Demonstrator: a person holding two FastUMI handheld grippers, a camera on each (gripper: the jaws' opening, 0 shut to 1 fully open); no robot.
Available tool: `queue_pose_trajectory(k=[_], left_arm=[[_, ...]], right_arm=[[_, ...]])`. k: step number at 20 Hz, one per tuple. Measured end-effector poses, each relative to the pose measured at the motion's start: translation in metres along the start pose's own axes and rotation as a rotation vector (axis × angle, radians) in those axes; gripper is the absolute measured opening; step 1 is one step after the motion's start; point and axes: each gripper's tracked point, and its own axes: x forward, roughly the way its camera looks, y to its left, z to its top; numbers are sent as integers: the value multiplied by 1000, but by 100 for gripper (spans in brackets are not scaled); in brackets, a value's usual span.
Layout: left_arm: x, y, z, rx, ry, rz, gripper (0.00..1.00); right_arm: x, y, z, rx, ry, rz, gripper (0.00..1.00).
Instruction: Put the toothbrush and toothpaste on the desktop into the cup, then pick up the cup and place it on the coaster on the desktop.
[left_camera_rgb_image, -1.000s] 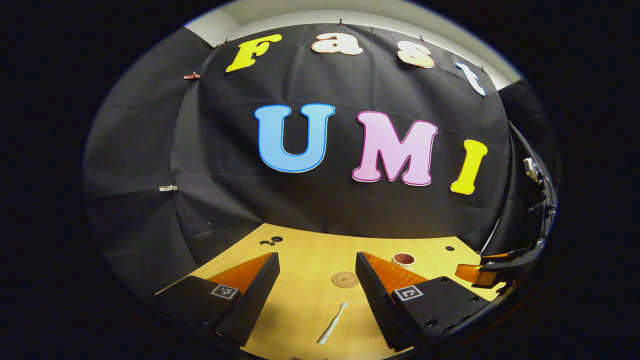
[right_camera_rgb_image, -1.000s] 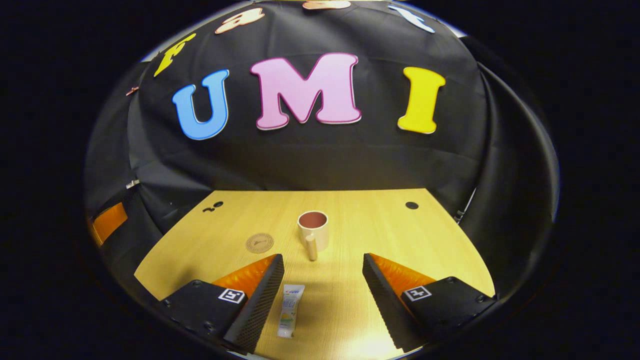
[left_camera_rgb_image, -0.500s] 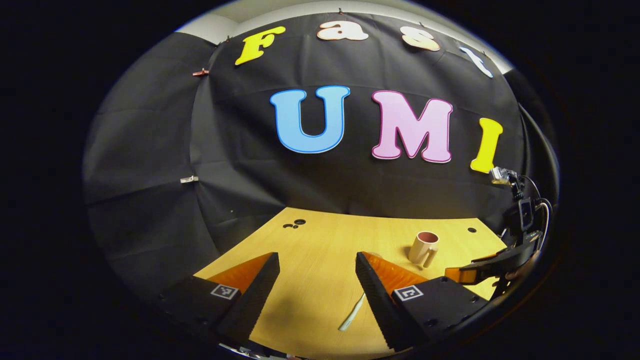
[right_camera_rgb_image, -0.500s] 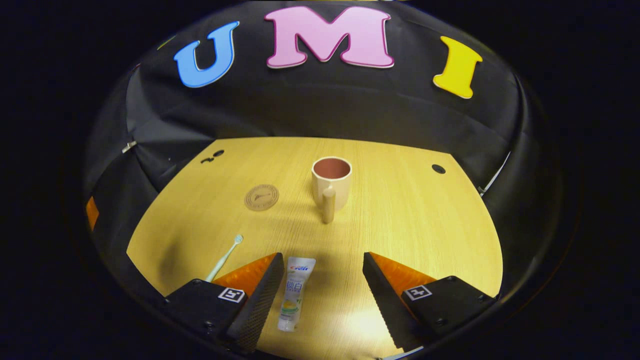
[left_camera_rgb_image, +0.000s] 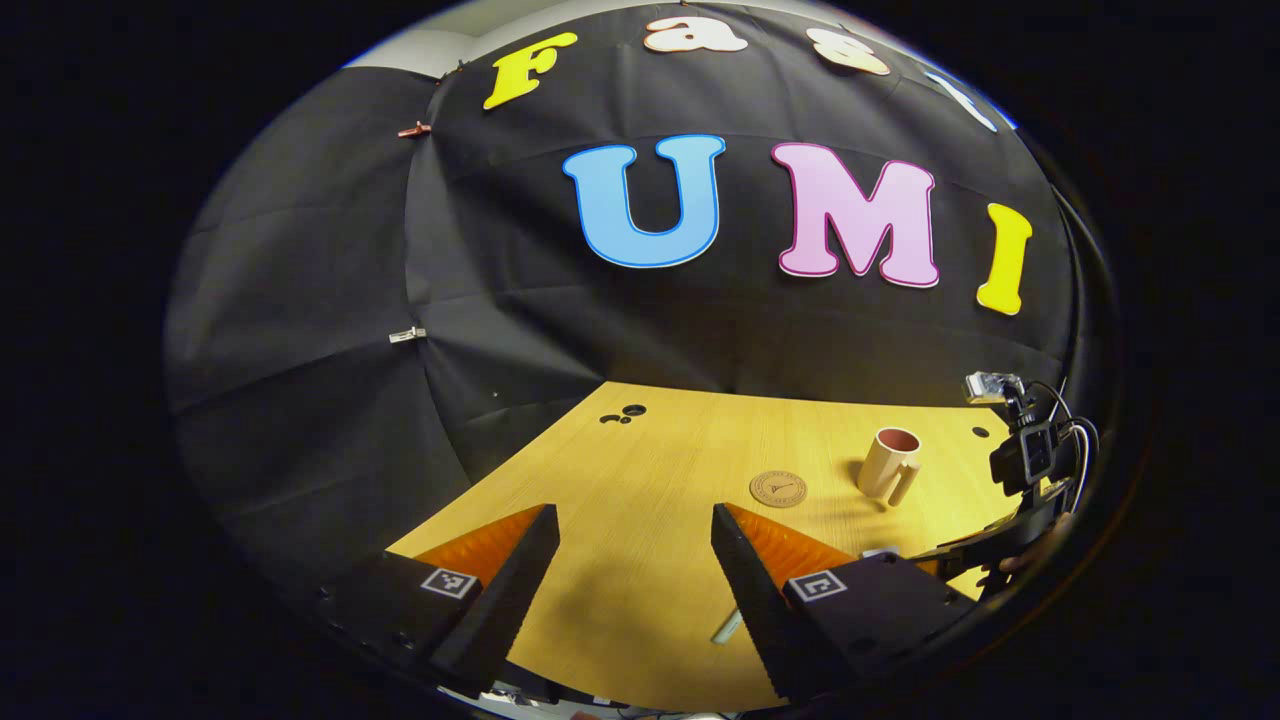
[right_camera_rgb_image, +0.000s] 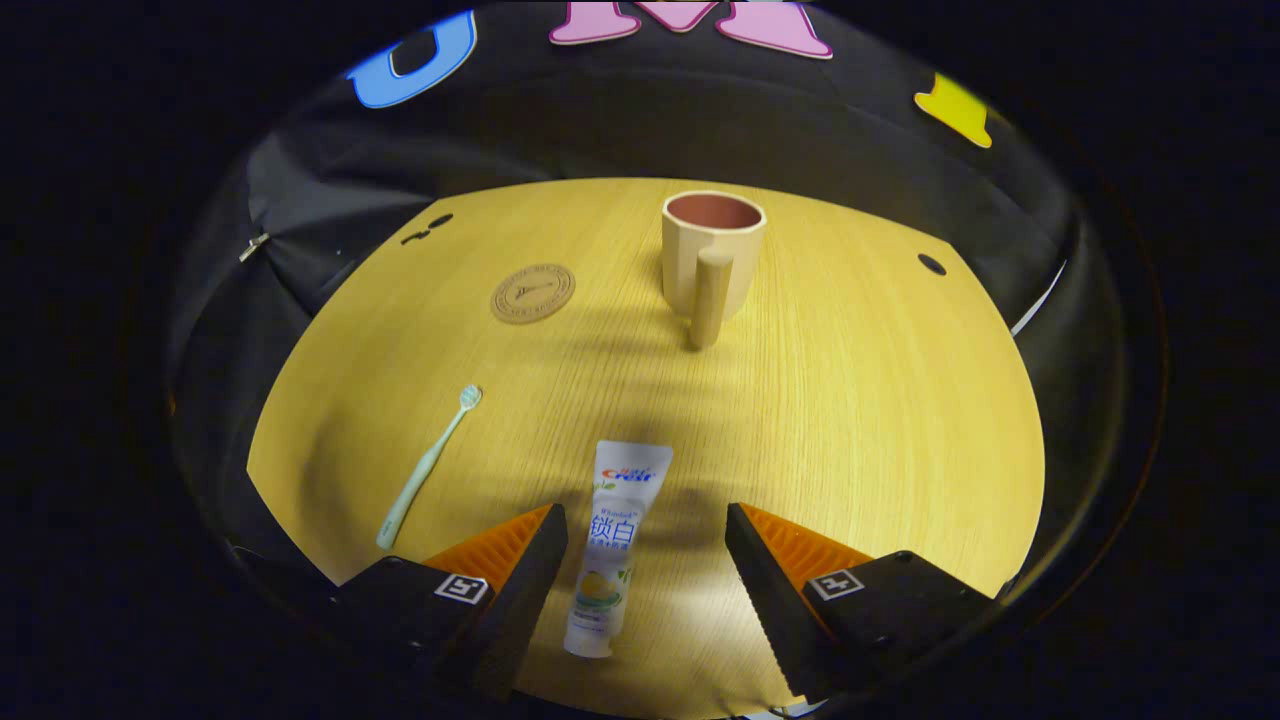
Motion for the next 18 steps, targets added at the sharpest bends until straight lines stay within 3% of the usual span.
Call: queue_pose_trajectory(k=[9,13,17,18], left_arm=[[0,-17,-11,10,41,-42,97],[-1,-18,-5,20,32,-51,96],[-1,-17,-13,38,51,-48,96],[-2,-16,-15,40,55,-48,96]], right_arm=[[25,8,-27,51,100,-15,99],[29,2,-26,51,106,-57,97],[32,1,-27,38,143,-71,68],[30,3,-24,37,152,-55,44]])
